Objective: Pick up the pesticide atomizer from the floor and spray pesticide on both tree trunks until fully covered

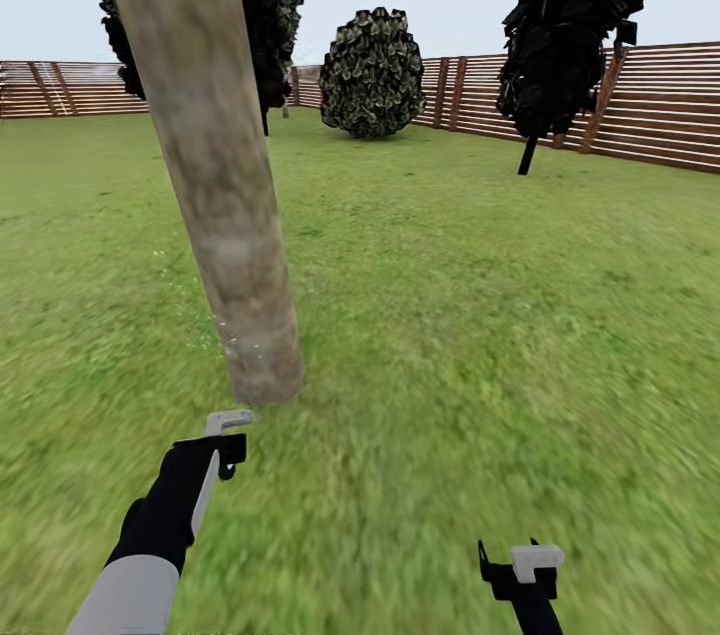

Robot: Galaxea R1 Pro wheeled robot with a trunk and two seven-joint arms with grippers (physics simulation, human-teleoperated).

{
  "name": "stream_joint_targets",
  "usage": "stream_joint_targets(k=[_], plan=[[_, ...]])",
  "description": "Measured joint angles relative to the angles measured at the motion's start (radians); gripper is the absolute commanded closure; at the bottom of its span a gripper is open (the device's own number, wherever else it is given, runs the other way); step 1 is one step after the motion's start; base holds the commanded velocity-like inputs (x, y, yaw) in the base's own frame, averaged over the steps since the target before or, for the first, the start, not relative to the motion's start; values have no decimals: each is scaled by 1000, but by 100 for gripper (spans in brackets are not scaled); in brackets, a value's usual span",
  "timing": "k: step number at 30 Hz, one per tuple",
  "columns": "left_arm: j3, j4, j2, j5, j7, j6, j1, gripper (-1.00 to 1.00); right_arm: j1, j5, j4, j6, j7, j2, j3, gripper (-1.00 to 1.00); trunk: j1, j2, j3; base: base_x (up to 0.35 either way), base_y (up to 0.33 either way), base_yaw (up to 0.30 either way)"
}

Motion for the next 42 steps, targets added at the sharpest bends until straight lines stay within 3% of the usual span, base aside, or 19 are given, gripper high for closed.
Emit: stream_joint_targets(k=[3, 8, 13, 17, 20, 22, 31, 35, 37, 40, 42], plan=[[-16, 18, -19, 6, -1, 10, -17, 100, 0, -1, 0, 0, -1, -4, 0, -100, 0, 0, 0, 0, 0, 19], [-88, 26, -82, 10, -2, 26, -110, 100, 0, -1, 1, 0, -2, -6, 0, -100, 0, 0, 0, 0, 0, 2], [-95, 27, -83, -2, -2, 66, -178, 100, 0, -1, 1, 0, -2, -6, 0, -100, 0, 0, 0, 0, 0, 0], [-89, 26, -59, -13, -3, 90, -184, 100, 0, -1, 1, 1, -2, -6, 0, -100, 0, 0, 0, 0, 0, 0], [-87, 25, -17, -18, -4, 93, -179, 100, 0, -1, 2, 1, -2, -6, 0, -100, 0, 0, 0, 0, 0, 0], [-86, 21, -2, -13, -4, 93, -177, 100, 0, -1, 2, 1, -2, -6, 0, -100, 0, 0, 0, 0, 0, 0], [-97, 10, -17, -7, -4, 93, -182, 100, 0, -1, 2, 1, -2, -6, 0, -100, 0, 0, 0, 79, 0, 0], [-95, 10, -5, -14, -4, 95, -181, 100, 0, -1, 2, 2, -2, -6, 0, -100, 0, 0, 0, 28, 0, 0], [-89, 6, 14, -21, -4, 97, -180, 100, 0, -1, 2, 1, -2, -6, 0, -100, 0, 0, 0, 3, 0, 0], [-86, -1, 75, -19, -4, 104, -178, 100, 0, -1, 2, 1, -2, -6, 0, -100, 0, 0, 0, 0, 0, 0], [-87, -2, 87, -8, -5, 105, -177, 100, 0, -1, 2, 0, -2, -6, 0, -100, 0, 0, 0, 0, 0, 0]])
